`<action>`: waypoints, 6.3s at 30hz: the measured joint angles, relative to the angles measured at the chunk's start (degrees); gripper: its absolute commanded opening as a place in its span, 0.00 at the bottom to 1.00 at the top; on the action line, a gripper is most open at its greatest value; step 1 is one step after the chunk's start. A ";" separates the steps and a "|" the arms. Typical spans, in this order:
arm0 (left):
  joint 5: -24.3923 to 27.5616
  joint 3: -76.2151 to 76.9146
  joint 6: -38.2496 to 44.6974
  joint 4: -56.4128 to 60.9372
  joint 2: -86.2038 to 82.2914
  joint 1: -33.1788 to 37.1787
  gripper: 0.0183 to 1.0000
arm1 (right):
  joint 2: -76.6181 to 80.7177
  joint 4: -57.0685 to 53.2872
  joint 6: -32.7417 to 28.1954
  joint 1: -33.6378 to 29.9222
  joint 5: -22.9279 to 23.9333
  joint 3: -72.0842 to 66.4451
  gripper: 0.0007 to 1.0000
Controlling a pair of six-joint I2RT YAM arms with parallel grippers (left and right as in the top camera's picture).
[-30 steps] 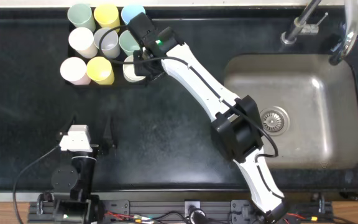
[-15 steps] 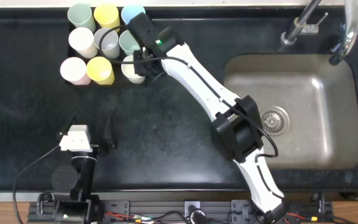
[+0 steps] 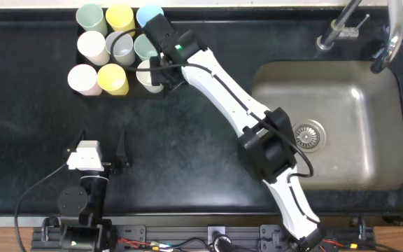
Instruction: Store Cups
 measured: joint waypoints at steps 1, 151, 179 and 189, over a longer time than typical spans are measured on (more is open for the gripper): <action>0.00 0.00 0.00 0.00 0.00 0.00 1.00 | -0.48 -0.07 -0.42 -0.02 0.42 0.00 0.64; 0.00 0.00 0.00 -0.02 0.00 0.00 1.00 | -133.41 60.28 -27.61 -31.52 11.39 -126.33 1.00; -0.02 0.00 0.00 -0.02 0.00 0.00 1.00 | -133.41 60.26 -27.61 -31.52 11.39 -126.33 1.00; 0.00 0.00 0.00 -0.02 0.00 0.00 1.00 | -133.41 60.24 -27.58 -31.52 11.41 -126.33 1.00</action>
